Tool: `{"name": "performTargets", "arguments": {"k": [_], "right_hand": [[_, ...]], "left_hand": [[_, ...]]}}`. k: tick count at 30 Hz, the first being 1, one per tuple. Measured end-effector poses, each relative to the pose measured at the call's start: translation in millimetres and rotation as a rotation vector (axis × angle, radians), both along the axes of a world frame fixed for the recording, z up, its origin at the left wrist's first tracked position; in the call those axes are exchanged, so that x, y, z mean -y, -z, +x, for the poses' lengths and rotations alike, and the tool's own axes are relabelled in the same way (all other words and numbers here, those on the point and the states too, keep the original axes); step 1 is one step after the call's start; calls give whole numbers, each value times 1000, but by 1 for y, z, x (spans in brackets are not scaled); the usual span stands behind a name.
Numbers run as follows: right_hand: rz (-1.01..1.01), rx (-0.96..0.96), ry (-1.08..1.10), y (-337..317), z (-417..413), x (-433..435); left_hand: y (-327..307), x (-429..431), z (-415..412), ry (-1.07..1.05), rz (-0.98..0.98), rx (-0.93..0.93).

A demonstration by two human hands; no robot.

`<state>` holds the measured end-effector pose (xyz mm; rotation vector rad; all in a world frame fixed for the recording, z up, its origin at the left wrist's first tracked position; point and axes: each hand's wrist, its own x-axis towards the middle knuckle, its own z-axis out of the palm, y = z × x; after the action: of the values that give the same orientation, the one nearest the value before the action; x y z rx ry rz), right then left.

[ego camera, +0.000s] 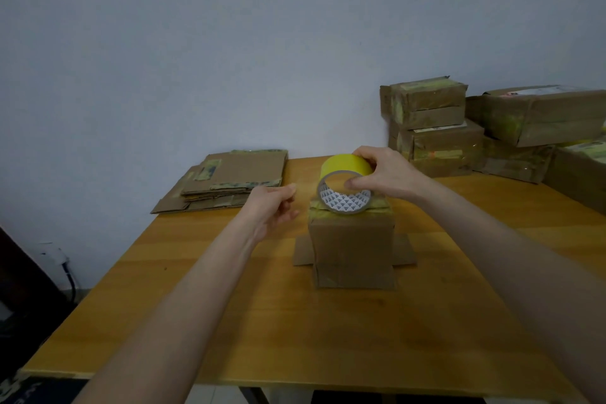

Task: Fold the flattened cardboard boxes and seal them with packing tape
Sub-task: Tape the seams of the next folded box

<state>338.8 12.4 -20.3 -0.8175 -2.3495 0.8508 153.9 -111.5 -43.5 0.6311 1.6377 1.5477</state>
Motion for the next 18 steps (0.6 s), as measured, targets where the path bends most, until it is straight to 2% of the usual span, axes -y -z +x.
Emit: {"name": "performTargets", "arguments": {"k": [2,4,8,18], "right_hand": [[5,-24,-11,0,-1,3],[0,-9,-24,0,-3,4],[-97,-32,-23,4,0,3],[44,64,-2,-11,5,-2]], "left_hand": [[0,0,4,22,-3,-5],[2,-2,5,-42,-2,-60],[6,-2,4,-90,16,-140],[22,6,-7,-118,-29,-128]]}}
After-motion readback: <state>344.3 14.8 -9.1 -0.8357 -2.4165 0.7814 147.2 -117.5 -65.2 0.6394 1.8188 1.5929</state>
